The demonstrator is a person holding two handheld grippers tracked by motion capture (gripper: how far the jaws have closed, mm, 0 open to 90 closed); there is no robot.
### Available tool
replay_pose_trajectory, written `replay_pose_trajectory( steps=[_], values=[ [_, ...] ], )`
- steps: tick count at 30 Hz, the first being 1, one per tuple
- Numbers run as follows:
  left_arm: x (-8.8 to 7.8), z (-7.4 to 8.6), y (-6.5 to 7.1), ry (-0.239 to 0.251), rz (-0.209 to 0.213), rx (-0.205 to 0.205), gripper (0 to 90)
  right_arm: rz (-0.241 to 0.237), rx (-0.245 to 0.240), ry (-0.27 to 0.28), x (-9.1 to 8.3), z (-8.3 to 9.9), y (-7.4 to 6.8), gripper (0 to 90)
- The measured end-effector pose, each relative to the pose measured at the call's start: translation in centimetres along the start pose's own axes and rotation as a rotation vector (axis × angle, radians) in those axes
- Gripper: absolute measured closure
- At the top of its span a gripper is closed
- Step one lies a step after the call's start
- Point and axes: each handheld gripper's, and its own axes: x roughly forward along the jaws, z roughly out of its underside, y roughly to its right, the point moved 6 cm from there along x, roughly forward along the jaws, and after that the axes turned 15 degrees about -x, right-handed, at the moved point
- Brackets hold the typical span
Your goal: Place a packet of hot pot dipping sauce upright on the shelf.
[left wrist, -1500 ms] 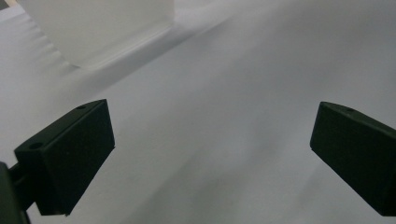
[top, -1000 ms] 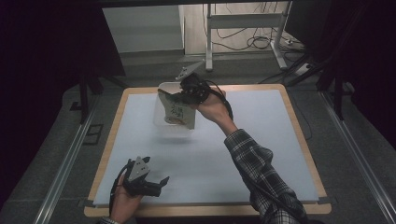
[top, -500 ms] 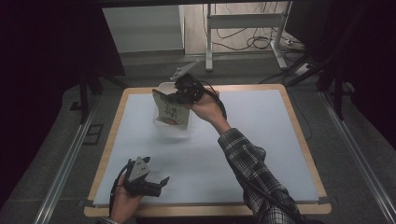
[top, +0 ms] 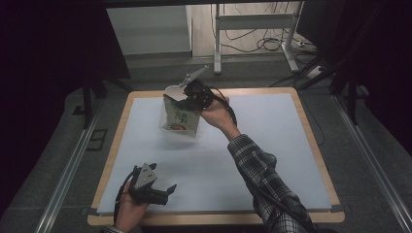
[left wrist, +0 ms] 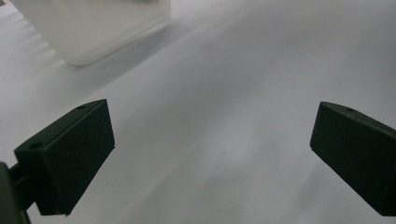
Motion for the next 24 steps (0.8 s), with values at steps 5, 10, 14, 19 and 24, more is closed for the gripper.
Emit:
replay_pose_trajectory(
  steps=[5,10,14,19,24],
  values=[
    [0.0,0.0,0.0,0.000,0.000,-0.002,0.0,-0.033,-0.022,-0.018,2.1,0.5,-1.0,89.0],
    [-0.1,0.0,-0.1,0.001,0.001,-0.002,0.0,-0.028,-0.029,-0.020,2.7,0.1,-1.3,87.2],
    [-0.1,0.0,0.0,0.001,0.001,0.000,0.0,-0.003,-0.038,-0.022,2.7,0.3,-1.2,74.8],
    [0.0,0.0,0.0,0.000,0.000,-0.001,0.0,0.016,-0.049,-0.034,2.5,0.8,-1.3,65.3],
    [0.0,0.0,0.0,-0.001,0.000,0.000,0.0,0.017,-0.034,-0.024,2.2,0.9,-1.3,53.5]
  ],
)
